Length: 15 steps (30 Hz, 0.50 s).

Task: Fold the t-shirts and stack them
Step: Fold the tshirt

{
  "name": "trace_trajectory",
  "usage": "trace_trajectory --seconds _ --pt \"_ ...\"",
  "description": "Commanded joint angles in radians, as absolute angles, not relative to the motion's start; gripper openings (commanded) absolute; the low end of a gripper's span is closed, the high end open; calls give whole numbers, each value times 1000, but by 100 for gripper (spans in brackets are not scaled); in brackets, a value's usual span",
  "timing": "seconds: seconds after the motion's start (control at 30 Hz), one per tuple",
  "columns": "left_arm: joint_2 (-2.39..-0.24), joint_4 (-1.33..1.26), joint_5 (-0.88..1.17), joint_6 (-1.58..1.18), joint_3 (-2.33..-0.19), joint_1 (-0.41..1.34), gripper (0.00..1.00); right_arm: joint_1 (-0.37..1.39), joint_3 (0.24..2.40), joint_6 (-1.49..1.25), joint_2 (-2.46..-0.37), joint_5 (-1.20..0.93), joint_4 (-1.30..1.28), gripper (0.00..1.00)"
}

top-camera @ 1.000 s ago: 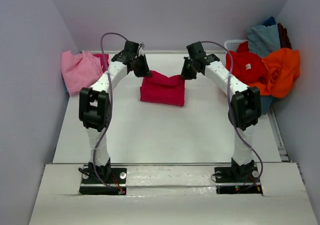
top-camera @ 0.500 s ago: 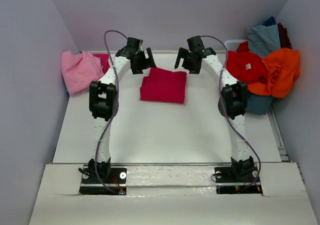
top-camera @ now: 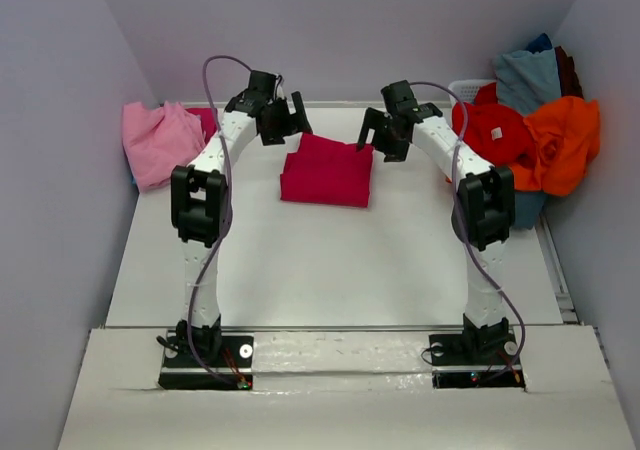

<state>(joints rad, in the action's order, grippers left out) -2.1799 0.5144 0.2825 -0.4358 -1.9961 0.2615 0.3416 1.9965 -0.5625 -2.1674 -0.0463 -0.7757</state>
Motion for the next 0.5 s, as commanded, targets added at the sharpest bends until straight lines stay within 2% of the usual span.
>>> trace_trajectory --seconds 0.0,0.13,0.47 --pt "-2270 528 322 -399 -2143 242 99 347 1956 -600 -2131 -106 -736 85" --pt "-2356 493 420 -420 -2198 192 99 347 1884 -627 -2082 -166 -704 71" --pt "-2506 367 638 -436 -2287 141 98 376 1804 -609 -2033 -215 -735 64"
